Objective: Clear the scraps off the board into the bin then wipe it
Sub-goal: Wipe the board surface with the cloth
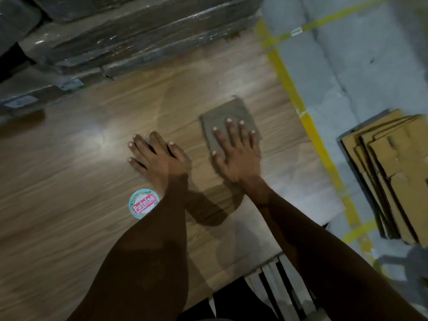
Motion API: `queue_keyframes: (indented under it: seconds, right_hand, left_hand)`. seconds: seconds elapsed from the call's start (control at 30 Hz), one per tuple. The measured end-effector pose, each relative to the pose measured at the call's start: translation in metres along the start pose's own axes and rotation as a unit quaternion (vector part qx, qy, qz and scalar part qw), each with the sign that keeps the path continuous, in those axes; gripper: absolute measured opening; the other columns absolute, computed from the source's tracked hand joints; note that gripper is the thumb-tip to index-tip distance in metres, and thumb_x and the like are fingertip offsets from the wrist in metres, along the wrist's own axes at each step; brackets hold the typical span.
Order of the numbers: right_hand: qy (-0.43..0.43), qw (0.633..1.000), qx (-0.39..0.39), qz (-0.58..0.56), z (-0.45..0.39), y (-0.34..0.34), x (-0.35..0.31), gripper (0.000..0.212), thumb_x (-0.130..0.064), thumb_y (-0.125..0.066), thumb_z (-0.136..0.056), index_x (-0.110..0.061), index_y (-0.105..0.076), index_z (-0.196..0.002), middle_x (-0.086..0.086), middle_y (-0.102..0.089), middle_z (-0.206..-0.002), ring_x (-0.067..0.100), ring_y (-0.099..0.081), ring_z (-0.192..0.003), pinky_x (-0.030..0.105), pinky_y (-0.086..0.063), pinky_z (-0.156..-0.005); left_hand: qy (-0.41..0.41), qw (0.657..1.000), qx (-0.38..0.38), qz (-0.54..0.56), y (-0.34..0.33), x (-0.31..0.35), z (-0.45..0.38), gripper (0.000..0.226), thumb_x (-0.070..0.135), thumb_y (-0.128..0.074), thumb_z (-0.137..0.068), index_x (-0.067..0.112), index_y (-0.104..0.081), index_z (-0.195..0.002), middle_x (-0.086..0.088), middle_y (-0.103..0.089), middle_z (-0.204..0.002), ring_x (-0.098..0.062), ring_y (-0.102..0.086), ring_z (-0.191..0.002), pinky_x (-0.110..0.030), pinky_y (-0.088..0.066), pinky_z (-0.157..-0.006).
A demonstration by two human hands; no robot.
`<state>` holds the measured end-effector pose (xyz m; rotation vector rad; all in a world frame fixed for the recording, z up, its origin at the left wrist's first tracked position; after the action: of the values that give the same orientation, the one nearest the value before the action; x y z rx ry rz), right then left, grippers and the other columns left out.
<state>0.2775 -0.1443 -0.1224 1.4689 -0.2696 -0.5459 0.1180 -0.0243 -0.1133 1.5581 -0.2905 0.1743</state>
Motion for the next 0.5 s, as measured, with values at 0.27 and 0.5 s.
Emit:
queue_keyframes:
  seconds: [0.27, 0.5]
  right_hand:
    - [0.088, 0.996, 0.01, 0.017, 0.085, -0.01, 0.007, 0.069, -0.057, -0.039, -0.101, -0.034, -0.021, -0.163, 0.007, -0.012, -0.173, 0.035, -0.007, -0.16, 0.059, -0.015, -0.124]
    - [-0.085, 0.996, 0.024, 0.01, 0.141, -0.018, 0.006, 0.067, -0.059, -0.032, -0.1, -0.036, -0.022, -0.163, 0.007, -0.014, -0.173, 0.037, -0.01, -0.159, 0.057, -0.013, -0.125]
  left_hand:
    - [-0.008, 0.999, -0.042, -0.012, -0.003, -0.004, -0.002, 0.061, 0.045, -0.036, -0.096, 0.016, -0.044, -0.149, -0.021, -0.027, -0.166, -0.04, -0.02, -0.155, -0.06, -0.013, -0.124]
    - [-0.012, 0.999, -0.044, -0.009, -0.005, -0.005, -0.001, 0.064, 0.047, -0.037, -0.095, 0.016, -0.042, -0.151, -0.021, -0.024, -0.167, -0.04, -0.017, -0.156, -0.06, -0.011, -0.124]
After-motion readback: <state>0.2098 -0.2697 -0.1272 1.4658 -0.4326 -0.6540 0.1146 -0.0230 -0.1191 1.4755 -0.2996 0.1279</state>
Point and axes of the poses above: each hand's wrist, its own z-axis away from the middle knuckle, its own y-axis out of the back of the hand, x = y × z, the point moved 3 cm from there along -z, towards the middle knuckle
